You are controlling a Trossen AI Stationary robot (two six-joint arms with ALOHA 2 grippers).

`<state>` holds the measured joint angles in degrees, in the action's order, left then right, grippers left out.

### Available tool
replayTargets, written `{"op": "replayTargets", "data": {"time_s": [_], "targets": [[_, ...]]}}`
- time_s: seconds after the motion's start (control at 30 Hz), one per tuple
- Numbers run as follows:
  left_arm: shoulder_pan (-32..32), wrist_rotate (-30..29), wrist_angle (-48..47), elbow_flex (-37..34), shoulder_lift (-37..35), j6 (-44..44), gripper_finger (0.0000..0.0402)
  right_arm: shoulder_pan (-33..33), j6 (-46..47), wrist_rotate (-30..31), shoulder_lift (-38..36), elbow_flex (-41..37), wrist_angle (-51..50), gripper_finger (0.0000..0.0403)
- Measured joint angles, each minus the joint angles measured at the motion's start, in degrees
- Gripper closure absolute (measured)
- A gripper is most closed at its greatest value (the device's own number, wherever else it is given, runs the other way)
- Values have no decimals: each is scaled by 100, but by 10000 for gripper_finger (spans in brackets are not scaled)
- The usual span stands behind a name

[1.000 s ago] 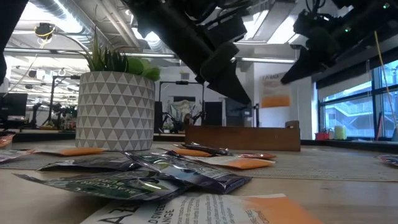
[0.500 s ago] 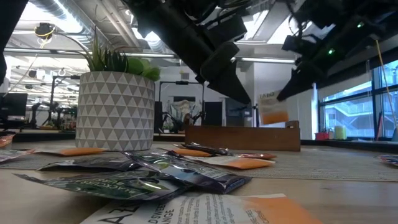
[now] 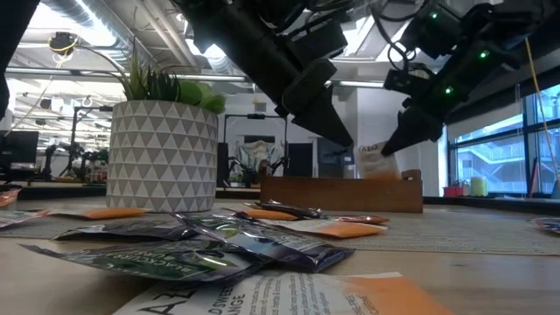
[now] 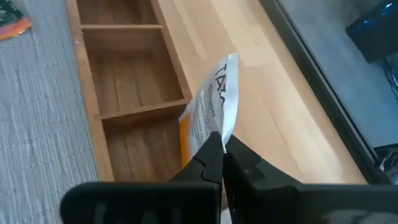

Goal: Pick & Place Tea
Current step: Put the white tea bag into the right section of the wooden organizer

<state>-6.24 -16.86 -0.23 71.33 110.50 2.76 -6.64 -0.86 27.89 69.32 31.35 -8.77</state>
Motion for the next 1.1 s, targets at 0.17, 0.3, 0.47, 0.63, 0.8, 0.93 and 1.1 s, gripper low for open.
{"op": "replayTargets", "data": {"time_s": [0.17, 0.3, 0.47, 0.63, 0.8, 0.93, 1.1], "targets": [[0, 0, 0, 4, 0, 0, 395, -29, -145, 1, 162, 0, -7, 394], [0, 0, 0, 4, 0, 0, 393, -39, -70, 207, 275, 0, 4, 374], [0, 0, 0, 5, 0, 0, 391, -39, 34, 459, 323, 0, 12, 334], [0, 0, 0, 7, 0, -2, 395, -39, 51, 716, 323, 0, 28, 297], [-2, 0, 0, 7, 0, -2, 393, -39, 64, 1061, 227, 0, 34, 282], [-2, 39, 0, 7, 0, -59, 391, -37, 70, 1047, 94, 0, 10, 280], [-2, 44, 1, 7, -1, -138, 393, -37, 80, 954, 66, 0, 12, 280]]}}
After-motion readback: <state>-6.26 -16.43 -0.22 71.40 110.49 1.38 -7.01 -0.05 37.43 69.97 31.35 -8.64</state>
